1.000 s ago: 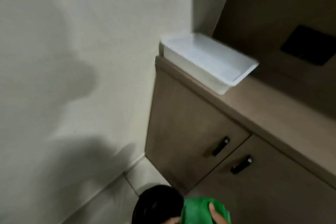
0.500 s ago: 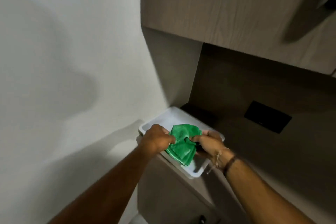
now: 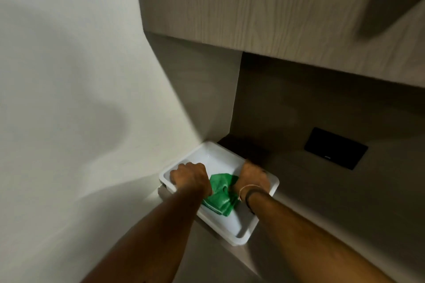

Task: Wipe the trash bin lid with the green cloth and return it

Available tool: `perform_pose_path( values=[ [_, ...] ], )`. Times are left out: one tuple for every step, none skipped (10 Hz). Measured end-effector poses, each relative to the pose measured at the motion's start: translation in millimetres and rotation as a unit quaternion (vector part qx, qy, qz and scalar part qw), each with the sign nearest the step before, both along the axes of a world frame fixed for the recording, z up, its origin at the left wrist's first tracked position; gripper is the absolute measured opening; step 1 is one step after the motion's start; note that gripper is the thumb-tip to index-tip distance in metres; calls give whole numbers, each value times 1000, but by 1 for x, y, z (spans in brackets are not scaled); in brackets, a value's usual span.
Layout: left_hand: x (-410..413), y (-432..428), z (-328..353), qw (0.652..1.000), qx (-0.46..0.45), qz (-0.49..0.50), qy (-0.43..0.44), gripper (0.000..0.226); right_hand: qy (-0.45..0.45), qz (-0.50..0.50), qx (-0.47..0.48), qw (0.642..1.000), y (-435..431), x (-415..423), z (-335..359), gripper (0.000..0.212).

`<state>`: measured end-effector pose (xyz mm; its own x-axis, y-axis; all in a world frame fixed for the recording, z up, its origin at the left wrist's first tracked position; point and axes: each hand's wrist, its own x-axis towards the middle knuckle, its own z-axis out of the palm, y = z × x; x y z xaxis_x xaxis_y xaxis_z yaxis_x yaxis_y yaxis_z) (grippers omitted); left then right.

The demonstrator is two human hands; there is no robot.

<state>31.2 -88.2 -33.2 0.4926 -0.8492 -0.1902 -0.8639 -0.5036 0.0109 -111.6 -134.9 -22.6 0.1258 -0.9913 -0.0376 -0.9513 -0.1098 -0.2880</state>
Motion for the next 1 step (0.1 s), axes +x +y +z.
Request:
perform_pose_path(
  values=[
    [-20,42,17,994,-90,-48,-50,49,-61,43,-67,995,39,-10,22,42]
  ],
)
